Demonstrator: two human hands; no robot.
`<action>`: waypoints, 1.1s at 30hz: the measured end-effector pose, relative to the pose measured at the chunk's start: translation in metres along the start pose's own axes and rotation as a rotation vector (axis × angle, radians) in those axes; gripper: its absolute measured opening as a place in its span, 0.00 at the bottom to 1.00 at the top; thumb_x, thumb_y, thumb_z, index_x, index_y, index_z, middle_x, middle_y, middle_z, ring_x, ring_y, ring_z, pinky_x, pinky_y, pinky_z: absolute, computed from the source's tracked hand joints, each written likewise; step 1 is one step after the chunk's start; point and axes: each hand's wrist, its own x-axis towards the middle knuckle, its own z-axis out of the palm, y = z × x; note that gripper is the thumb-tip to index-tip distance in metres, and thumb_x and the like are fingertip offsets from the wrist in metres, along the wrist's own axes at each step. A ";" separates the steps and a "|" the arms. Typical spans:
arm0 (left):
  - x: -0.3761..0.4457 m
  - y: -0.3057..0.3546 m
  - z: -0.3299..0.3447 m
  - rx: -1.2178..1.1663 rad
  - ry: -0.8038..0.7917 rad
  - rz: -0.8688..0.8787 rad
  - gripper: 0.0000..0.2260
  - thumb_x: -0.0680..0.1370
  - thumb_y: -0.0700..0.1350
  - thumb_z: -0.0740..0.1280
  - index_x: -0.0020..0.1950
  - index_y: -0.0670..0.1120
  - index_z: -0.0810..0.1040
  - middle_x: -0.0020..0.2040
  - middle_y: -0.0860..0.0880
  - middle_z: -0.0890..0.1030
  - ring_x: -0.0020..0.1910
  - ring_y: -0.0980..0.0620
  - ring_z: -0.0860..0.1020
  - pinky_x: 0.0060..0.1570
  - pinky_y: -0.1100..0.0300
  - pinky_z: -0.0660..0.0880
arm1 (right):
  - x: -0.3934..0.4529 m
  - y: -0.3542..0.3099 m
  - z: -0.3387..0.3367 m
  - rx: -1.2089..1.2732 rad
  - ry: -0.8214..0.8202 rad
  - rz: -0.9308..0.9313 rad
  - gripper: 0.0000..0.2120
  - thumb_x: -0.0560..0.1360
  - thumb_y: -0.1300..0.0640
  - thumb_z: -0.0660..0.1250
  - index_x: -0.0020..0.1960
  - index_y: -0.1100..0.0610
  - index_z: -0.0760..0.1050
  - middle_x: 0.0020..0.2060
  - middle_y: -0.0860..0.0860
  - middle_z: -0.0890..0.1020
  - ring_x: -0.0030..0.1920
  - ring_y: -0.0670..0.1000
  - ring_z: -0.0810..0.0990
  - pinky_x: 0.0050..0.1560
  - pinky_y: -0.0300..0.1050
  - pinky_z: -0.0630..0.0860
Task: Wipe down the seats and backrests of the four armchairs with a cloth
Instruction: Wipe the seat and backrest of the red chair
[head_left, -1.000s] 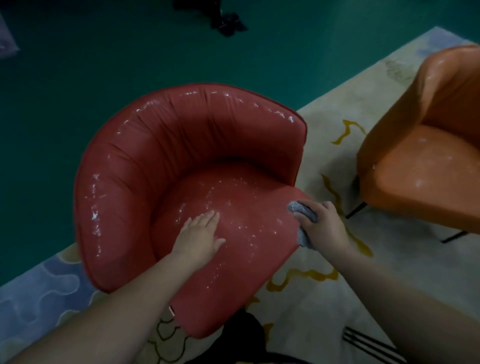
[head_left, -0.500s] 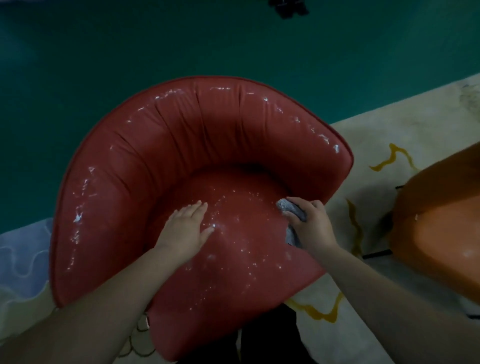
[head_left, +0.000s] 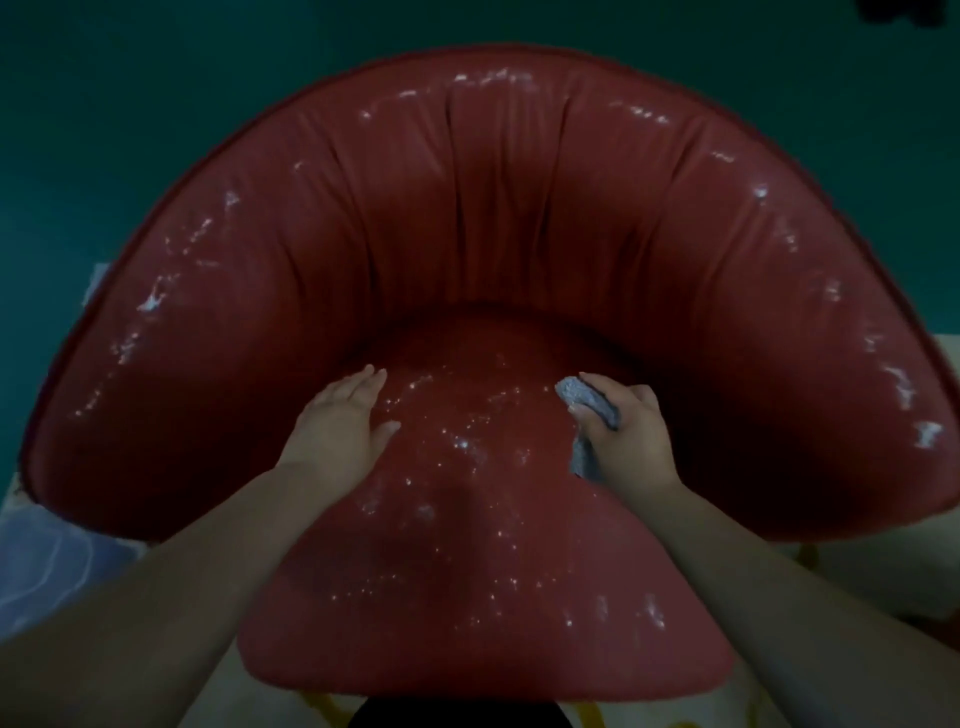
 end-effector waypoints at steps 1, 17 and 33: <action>0.003 -0.008 0.008 -0.019 -0.004 -0.025 0.29 0.80 0.53 0.62 0.78 0.49 0.56 0.78 0.50 0.58 0.76 0.49 0.56 0.75 0.53 0.55 | 0.008 0.003 0.010 -0.003 -0.016 -0.018 0.18 0.75 0.51 0.69 0.64 0.44 0.74 0.49 0.41 0.68 0.48 0.41 0.75 0.49 0.26 0.68; 0.114 -0.075 0.110 -0.217 0.015 0.024 0.24 0.81 0.48 0.60 0.77 0.57 0.58 0.78 0.57 0.52 0.76 0.53 0.50 0.73 0.56 0.50 | 0.156 0.066 0.149 -0.069 -0.034 -0.178 0.18 0.75 0.55 0.69 0.64 0.46 0.75 0.54 0.43 0.68 0.50 0.33 0.72 0.51 0.18 0.63; 0.174 -0.058 0.123 -0.150 -0.001 0.065 0.22 0.82 0.48 0.57 0.77 0.55 0.59 0.78 0.55 0.54 0.76 0.52 0.52 0.74 0.48 0.53 | 0.145 0.094 0.156 -0.216 -0.256 -0.477 0.18 0.73 0.65 0.69 0.62 0.55 0.77 0.48 0.46 0.71 0.51 0.40 0.72 0.56 0.23 0.62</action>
